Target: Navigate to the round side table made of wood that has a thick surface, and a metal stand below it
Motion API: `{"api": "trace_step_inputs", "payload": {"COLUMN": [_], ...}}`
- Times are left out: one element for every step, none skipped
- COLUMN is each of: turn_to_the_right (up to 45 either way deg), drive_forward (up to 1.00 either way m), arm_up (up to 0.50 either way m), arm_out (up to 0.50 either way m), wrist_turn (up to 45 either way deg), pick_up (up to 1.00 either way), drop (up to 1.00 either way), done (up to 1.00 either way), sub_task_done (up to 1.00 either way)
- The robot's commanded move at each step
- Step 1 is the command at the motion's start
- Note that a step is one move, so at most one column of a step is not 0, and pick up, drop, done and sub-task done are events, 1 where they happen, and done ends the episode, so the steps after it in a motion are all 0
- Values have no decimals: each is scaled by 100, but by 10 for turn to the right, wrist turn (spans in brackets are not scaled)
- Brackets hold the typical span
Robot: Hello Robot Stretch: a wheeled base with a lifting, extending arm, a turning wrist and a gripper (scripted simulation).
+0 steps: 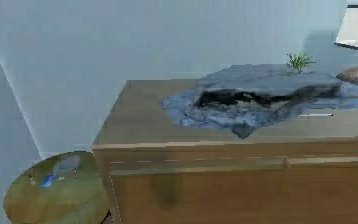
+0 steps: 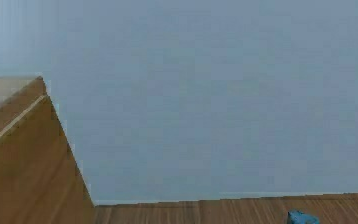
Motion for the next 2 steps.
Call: {"api": "trace_step_inputs", "payload": {"turn_to_the_right": [-360, 0], "drive_forward": [0, 0], "arm_up": [0, 0], "arm_out": [0, 0], "wrist_turn": [0, 0], "pick_up": [0, 0], "drop": [0, 0], "done": [0, 100], "sub_task_done": [0, 0]}}
